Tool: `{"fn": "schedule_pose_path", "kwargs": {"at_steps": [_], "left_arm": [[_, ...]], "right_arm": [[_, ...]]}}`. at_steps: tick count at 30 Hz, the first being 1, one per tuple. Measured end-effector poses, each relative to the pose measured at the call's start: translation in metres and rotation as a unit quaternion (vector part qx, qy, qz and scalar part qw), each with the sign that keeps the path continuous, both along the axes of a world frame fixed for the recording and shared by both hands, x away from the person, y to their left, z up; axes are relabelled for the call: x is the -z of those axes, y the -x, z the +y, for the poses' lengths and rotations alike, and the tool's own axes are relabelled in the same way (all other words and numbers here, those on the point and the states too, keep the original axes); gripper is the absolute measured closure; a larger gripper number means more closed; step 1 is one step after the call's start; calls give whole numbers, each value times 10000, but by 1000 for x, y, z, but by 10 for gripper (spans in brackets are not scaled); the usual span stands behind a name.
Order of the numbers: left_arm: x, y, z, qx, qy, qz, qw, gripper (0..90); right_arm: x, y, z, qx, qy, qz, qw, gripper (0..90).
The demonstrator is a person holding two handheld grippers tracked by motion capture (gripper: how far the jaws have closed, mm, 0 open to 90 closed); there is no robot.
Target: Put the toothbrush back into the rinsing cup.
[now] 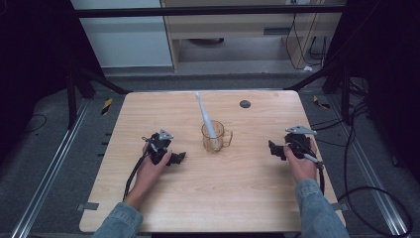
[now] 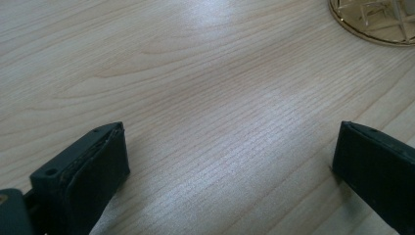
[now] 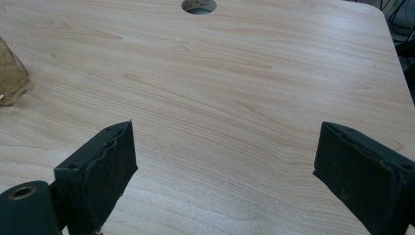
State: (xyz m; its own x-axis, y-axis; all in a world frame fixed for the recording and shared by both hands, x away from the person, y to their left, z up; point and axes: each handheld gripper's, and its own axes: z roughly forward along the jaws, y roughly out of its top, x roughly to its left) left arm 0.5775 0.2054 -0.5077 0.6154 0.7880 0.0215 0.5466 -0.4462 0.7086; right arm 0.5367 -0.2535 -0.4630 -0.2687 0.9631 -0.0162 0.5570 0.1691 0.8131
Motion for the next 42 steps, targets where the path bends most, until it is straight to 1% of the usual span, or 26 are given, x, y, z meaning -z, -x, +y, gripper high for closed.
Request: {"fn": "schedule_pose_path", "kwargs": {"at_steps": [4, 11, 13, 15, 18, 19, 23, 29, 32, 33, 34, 36, 39, 41, 42], "left_arm": [[0, 0, 0, 2, 3, -2, 10000, 0], [0, 0, 0, 2, 2, -3, 10000, 0], [0, 0, 0, 11, -6, -8, 10000, 0], [0, 0, 0, 10, -7, -8, 10000, 0], [0, 0, 0, 10, -7, -8, 10000, 0], [0, 0, 0, 10, -7, -8, 10000, 0], [0, 0, 0, 10, -5, -8, 10000, 0], [0, 0, 0, 10, -6, -8, 10000, 0], [0, 0, 0, 9, -5, -8, 10000, 0], [0, 0, 0, 10, -6, -9, 10000, 0], [0, 0, 0, 11, -7, -8, 10000, 0], [0, 0, 0, 9, -5, -9, 10000, 0], [0, 0, 0, 10, -7, -8, 10000, 0], [0, 0, 0, 10, -6, -9, 10000, 0], [0, 0, 0, 11, -7, -9, 10000, 0]], "right_arm": [[8, -5, -3, 77, -14, 68, 9999, 87], [16, -12, -4, 125, -31, 129, 9998, 89], [21, -16, -4, 149, -92, 143, 9997, 89], [22, -17, -4, 159, -104, 145, 9997, 89], [26, -20, -4, 244, -261, 164, 9992, 89], [29, -23, -5, 322, -319, 167, 9988, 89], [33, -26, -6, 394, -364, 159, 9984, 89], [41, -32, -7, 610, -409, 172, 9972, 85], [45, -34, -8, 711, -353, 193, 9967, 79], [45, -36, -9, 710, -340, 264, 9965, 72], [45, -36, -9, 742, -372, 270, 9962, 74], [45, -37, -9, 775, -350, 257, 9961, 76], [46, -40, -7, 709, -225, 401, 9964, 69], [47, -42, -5, 622, -122, 621, 9961, 52], [48, -43, -3, 620, -37, 619, 9961, 50]]}}
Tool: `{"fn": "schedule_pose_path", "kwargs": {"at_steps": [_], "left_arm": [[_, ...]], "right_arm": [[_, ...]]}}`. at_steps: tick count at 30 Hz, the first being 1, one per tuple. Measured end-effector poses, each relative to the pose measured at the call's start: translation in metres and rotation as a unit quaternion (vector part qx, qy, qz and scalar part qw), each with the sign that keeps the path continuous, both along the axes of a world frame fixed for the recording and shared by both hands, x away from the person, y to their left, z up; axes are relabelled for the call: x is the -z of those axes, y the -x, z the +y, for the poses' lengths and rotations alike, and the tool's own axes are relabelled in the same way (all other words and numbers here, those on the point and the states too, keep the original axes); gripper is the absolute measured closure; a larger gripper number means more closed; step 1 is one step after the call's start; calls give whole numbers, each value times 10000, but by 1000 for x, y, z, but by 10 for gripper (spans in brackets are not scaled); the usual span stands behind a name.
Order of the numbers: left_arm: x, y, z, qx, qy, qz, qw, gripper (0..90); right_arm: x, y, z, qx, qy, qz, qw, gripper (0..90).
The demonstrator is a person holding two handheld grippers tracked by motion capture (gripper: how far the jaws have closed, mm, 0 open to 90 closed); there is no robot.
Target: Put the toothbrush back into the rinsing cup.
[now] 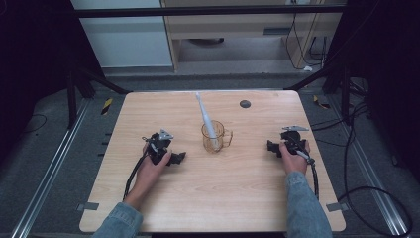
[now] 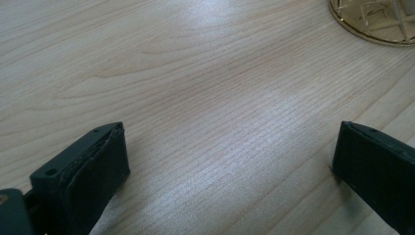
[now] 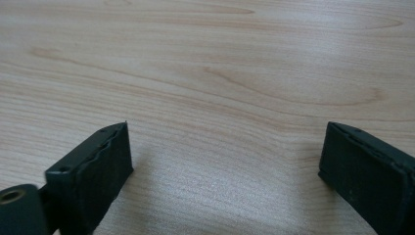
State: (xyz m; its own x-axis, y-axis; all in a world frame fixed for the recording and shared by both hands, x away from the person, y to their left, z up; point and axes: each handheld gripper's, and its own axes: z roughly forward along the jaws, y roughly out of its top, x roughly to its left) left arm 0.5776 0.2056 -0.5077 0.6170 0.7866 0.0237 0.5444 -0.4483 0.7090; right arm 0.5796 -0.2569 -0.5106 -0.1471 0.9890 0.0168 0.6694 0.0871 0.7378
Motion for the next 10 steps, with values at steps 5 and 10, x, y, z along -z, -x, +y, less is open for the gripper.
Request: {"fn": "schedule_pose_path", "kwargs": {"at_steps": [5, 10], "left_arm": [[0, 0, 0, -4, -1, -2, 10000, 0], [0, 0, 0, 0, -6, -3, 10000, 0]], "right_arm": [[0, 1, 3, -60, 90, 45, 9999, 23], [1, 2, 3, 190, 79, 100, 9997, 3]]}}
